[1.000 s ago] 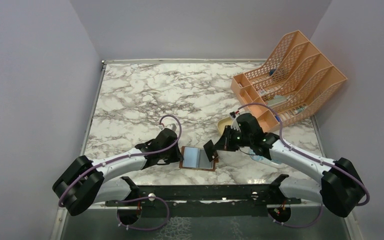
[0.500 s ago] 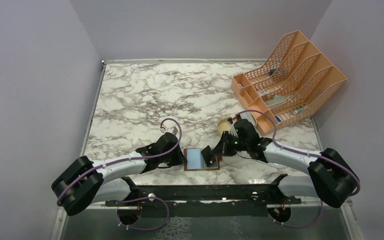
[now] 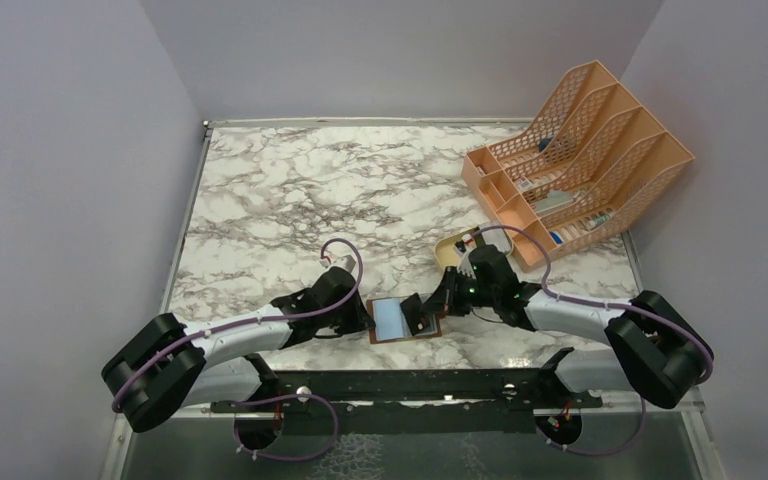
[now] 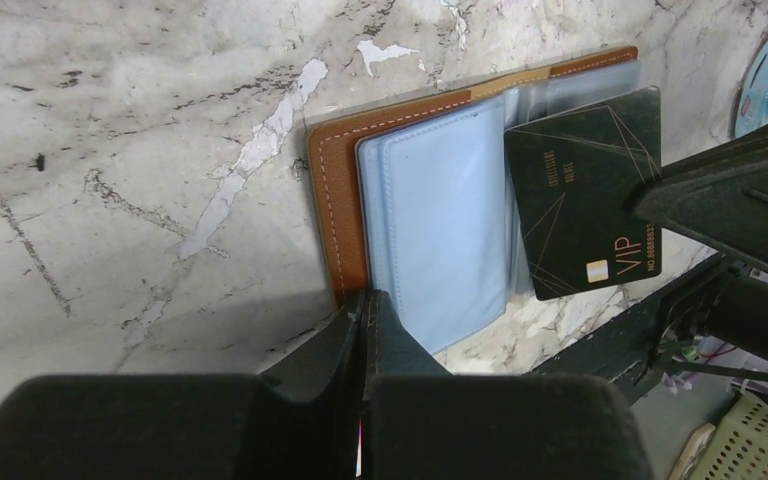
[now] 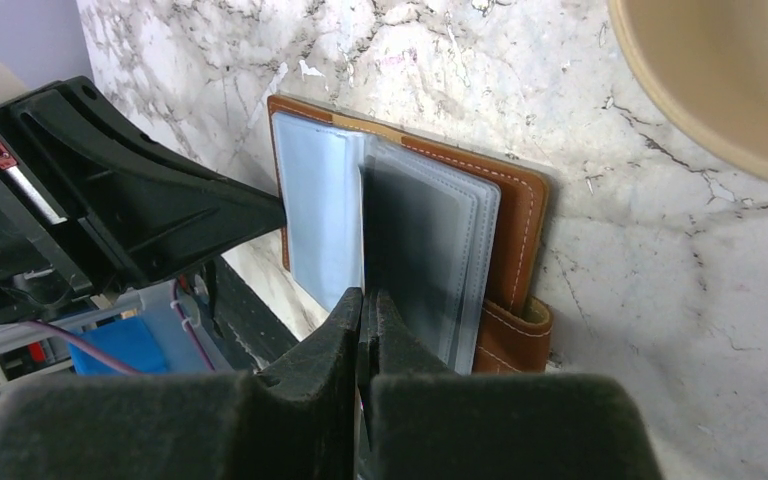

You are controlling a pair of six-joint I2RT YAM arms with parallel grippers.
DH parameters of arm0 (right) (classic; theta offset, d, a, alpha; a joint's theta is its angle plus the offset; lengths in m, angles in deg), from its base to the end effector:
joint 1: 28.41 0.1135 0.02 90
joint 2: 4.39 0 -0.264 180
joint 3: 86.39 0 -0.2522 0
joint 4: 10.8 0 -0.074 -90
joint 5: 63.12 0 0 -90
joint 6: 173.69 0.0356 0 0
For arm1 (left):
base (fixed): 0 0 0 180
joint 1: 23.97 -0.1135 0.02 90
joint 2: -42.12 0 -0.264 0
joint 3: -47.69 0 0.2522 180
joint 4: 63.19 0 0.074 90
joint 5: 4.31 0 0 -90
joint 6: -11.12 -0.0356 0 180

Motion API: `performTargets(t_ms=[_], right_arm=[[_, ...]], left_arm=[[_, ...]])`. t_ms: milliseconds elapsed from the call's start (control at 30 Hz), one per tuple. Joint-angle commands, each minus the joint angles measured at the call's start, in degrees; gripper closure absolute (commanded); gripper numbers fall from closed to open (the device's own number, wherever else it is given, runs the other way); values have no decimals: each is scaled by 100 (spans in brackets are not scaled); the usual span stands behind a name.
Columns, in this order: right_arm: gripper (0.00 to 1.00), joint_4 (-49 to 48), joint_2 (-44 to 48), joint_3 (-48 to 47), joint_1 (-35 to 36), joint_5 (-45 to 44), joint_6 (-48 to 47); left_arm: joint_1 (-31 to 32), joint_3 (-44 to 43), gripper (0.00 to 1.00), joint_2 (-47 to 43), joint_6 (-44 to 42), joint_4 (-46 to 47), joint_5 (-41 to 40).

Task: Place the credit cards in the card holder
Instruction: Insert the credit card into the card holder.

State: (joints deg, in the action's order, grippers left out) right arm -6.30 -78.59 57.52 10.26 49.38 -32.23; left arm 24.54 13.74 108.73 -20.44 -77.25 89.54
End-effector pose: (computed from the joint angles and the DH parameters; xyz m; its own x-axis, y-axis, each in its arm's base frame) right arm 0.1673 0.1514 0.1395 -0.9529 0.1630 -0.2559 -0.0832 0.6707 0.7371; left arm 0.1324 -0.1533 0.1400 -0.9153 -0.2484 -0.3172 -0.0038 0.7926 -0.6097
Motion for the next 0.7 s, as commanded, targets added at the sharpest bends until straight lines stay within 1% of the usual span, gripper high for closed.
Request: performTargets(t_ms=[0, 367, 533, 667], right_arm=[[99, -406, -165, 97, 65, 139, -38], [99, -702, -642, 50, 146, 368, -209], [99, -469, -706, -80, 149, 319, -559], [99, -39, -855, -382, 149, 254, -882]], left_arm=[[65, 176, 100, 73, -21, -158, 115], [86, 166, 100, 131, -71, -123, 83], [88, 88, 100, 131, -168, -337, -105], [81, -39, 100, 118, -282, -591, -283]])
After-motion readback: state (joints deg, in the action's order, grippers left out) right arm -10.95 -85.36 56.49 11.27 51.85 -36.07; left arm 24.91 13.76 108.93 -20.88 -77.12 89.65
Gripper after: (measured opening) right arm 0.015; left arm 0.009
